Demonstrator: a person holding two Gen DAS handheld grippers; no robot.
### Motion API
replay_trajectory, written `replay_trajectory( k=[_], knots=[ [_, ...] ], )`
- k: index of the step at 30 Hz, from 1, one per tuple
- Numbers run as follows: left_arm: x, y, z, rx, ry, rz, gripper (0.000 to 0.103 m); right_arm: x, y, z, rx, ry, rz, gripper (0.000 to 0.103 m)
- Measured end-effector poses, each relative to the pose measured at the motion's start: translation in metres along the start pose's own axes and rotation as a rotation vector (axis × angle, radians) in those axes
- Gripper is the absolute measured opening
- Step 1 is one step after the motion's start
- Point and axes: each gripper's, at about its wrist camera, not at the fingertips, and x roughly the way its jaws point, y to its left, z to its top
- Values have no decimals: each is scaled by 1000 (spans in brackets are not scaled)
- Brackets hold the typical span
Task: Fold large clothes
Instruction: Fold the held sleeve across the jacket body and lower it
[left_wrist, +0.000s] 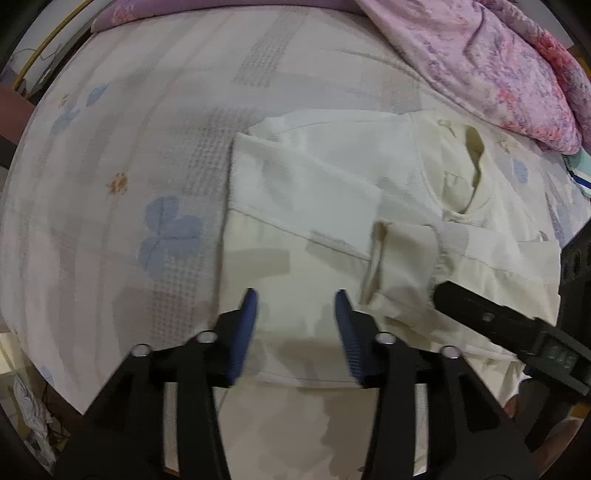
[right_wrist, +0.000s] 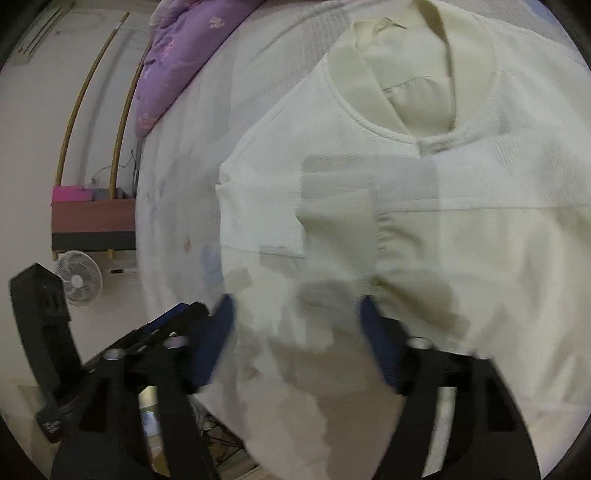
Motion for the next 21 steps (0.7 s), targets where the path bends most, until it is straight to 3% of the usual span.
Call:
replay_trajectory(
  k=[3, 4, 6, 8, 10, 12, 13, 17, 21],
  knots=[
    [8, -13, 2, -10, 9, -38, 64, -27, -6, -5, 1, -6, -34, 73],
    [14, -18, 4, -27, 12, -72, 66, -44, -14, -8, 1, -23, -66, 73],
    [31, -25, 8, -72, 6, -170, 84, -70, -29, -14, 20, -51, -103, 73],
    [62, -32, 9, -144, 65, -251, 84, -93, -48, -21, 49, -72, -136, 73],
    [83, -37, 8, -204, 97, -272, 78, -114, -71, -27, 67, -76, -184, 73],
    [97, -39, 5, -251, 99, -299, 56, -126, -90, -31, 78, -73, -224, 73],
    [104, -41, 4, -271, 119, -298, 53, -134, -102, -32, 94, -69, -248, 73],
    [100, -52, 4, -207, 131, -211, 14, -157, -130, -36, 170, -101, -266, 73],
    [70, -47, 3, -204, 82, -161, 9, -172, -141, -37, 192, -124, -262, 73]
  ],
)
